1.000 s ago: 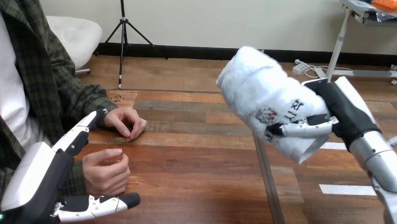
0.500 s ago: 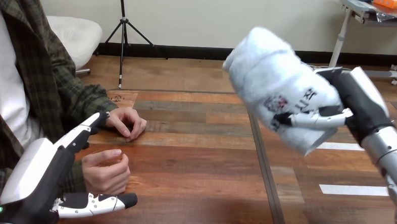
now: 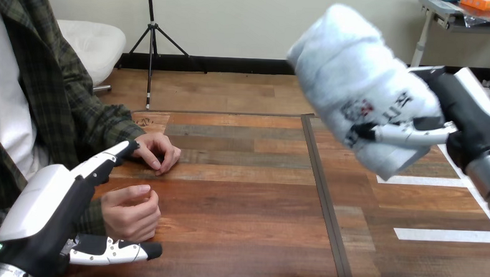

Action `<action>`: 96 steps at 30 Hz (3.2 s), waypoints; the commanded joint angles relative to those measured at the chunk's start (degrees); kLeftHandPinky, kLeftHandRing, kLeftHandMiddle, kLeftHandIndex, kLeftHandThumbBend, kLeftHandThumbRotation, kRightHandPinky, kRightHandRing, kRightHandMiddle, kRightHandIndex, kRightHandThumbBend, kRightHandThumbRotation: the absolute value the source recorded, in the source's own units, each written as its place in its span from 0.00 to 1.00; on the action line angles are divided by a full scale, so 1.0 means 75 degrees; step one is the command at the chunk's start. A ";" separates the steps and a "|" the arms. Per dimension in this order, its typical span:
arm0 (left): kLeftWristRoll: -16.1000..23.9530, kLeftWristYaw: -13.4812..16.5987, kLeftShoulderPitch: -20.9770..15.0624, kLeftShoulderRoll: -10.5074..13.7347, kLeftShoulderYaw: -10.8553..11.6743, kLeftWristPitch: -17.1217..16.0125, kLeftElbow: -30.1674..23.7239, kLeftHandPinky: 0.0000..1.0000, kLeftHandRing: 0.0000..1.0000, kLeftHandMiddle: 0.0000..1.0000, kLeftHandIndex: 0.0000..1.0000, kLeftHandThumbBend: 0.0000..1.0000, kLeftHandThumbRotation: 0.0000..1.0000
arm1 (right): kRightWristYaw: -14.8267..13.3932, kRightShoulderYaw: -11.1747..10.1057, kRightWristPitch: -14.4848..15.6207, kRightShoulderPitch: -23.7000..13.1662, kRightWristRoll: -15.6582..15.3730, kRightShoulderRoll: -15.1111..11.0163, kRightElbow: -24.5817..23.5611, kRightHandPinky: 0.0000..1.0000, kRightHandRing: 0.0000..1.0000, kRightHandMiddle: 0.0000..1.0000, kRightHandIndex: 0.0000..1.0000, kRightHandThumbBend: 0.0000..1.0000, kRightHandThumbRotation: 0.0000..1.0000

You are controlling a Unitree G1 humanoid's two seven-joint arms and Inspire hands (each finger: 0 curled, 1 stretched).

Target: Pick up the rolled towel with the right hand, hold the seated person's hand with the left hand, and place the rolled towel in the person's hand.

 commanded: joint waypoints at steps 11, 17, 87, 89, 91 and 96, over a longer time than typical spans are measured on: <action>0.0481 0.0366 -0.1054 0.1193 -0.0625 -0.0034 0.0824 0.73 0.85 0.89 0.89 1.00 0.36 | 0.0337 -0.1211 0.0520 -0.0435 0.1323 -0.0427 -0.2169 0.05 0.08 0.15 0.18 0.55 0.00; 0.0660 0.0412 -0.1137 0.1467 -0.0799 0.0021 0.1042 0.74 0.86 0.90 0.89 1.00 0.36 | 0.0430 -0.1331 0.0759 -0.0401 0.1501 -0.0453 -0.2298 0.06 0.08 0.15 0.18 0.53 0.00; 0.0944 0.0837 -0.1682 0.3000 -0.1816 0.1743 0.1824 0.80 0.87 0.89 0.89 1.00 0.25 | 0.1236 -0.2250 0.0725 0.0343 0.2343 -0.0681 -0.2335 0.03 0.07 0.14 0.21 0.52 0.00; 0.1029 0.0938 -0.1749 0.2997 -0.1892 0.1749 0.1966 0.79 0.86 0.89 0.88 1.00 0.24 | 0.1236 -0.2276 0.0739 0.0377 0.2359 -0.0677 -0.2383 0.03 0.07 0.14 0.21 0.52 0.00; 0.1095 0.1012 -0.1798 0.3009 -0.1959 0.1769 0.2065 0.78 0.85 0.88 0.88 1.00 0.23 | 0.1233 -0.2295 0.0762 0.0404 0.2377 -0.0674 -0.2431 0.03 0.07 0.14 0.21 0.53 0.00; 0.1423 0.1201 -0.1991 0.3073 -0.2222 0.1968 0.2444 0.76 0.83 0.87 0.87 1.00 0.22 | 0.1221 -0.2360 0.0846 0.0513 0.2428 -0.0687 -0.2630 0.03 0.07 0.15 0.21 0.53 0.00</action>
